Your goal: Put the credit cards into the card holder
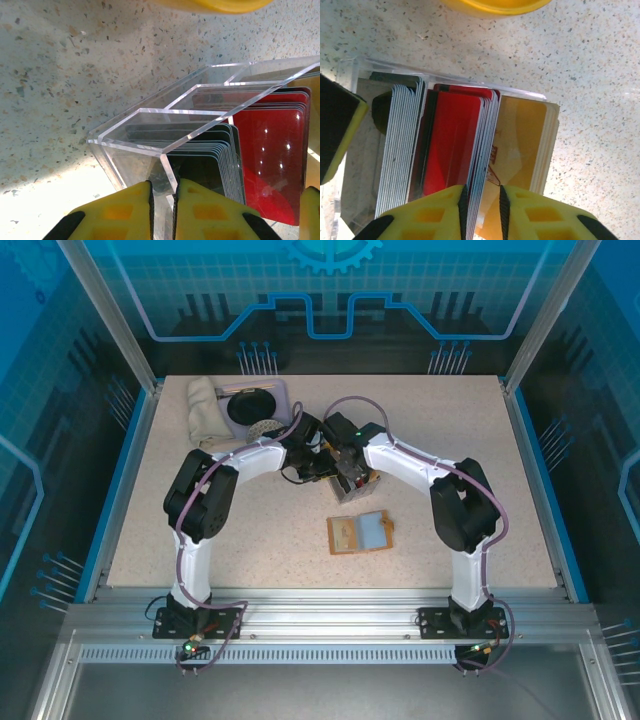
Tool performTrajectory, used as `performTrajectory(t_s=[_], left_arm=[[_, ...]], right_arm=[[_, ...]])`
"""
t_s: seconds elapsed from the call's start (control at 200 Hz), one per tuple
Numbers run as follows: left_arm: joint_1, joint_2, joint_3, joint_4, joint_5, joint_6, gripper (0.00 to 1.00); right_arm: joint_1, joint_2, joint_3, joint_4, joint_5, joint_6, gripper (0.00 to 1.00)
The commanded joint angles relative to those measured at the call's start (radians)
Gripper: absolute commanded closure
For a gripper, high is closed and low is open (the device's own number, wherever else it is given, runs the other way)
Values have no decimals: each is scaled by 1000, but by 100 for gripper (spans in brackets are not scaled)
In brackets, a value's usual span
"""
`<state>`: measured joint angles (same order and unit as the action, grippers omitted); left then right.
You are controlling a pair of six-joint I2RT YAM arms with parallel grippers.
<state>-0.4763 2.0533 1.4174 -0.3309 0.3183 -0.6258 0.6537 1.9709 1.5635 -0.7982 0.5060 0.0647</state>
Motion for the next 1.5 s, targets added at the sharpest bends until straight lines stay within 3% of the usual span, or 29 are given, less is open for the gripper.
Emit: performTrajectory(t_s=[0.0, 0.435, 0.61, 0.92, 1.496], left_arm=[[0, 32, -45, -92, -15, 4, 83], [2, 34, -49, -79, -3, -10, 84], [1, 35, -54, -79, -7, -7, 84], [1, 34, -57, -76, -4, -11, 84], [2, 39, -63, -77, -5, -9, 84]], right_arm=[[-9, -5, 16, -23, -55, 14, 68], [-14, 87, 19, -3, 5, 19, 64], [-12, 25, -4, 21, 75, 16, 65], [-14, -8, -13, 24, 59, 4, 65], [-23, -45, -7, -2, -33, 35, 100]])
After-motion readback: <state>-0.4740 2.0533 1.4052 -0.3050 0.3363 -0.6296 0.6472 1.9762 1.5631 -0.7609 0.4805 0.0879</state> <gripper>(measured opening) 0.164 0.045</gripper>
